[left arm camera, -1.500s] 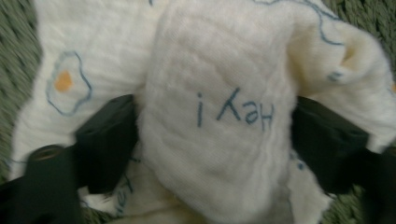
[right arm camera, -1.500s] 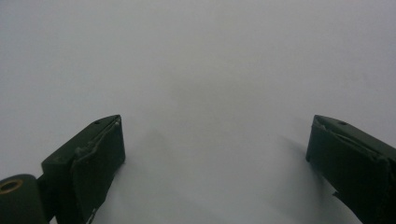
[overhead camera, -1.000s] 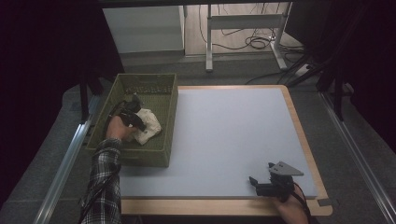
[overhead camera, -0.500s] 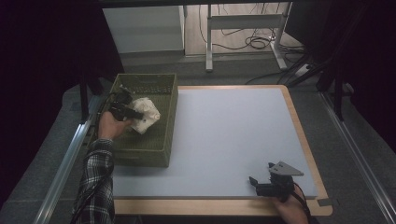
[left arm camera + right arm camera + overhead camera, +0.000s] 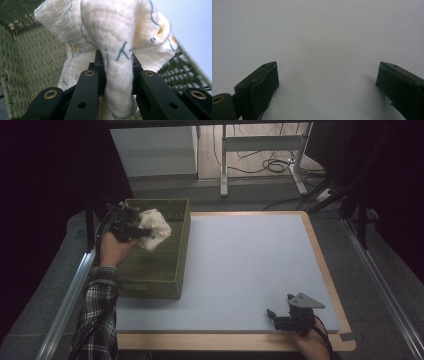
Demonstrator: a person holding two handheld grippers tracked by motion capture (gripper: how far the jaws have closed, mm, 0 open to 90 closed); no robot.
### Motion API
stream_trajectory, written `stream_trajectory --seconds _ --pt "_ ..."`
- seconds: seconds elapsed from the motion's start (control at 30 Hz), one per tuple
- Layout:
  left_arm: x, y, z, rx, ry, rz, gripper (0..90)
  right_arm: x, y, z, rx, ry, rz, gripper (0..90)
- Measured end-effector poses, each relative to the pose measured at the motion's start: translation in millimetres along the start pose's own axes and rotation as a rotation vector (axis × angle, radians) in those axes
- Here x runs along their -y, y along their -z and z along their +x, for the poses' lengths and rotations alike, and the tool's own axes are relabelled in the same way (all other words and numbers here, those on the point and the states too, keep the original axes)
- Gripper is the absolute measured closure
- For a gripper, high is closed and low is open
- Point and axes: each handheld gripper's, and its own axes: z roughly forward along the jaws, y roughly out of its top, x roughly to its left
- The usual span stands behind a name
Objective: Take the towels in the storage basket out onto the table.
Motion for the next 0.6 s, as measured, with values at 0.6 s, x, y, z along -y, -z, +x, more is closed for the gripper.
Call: stream_trajectory --seconds 0.6 --pt "-25.9 8.7 -40.0 0.047 -0.083 -0.084 76.9 0.0 0.0 0.0 0.0 0.0 0.0 4.6"
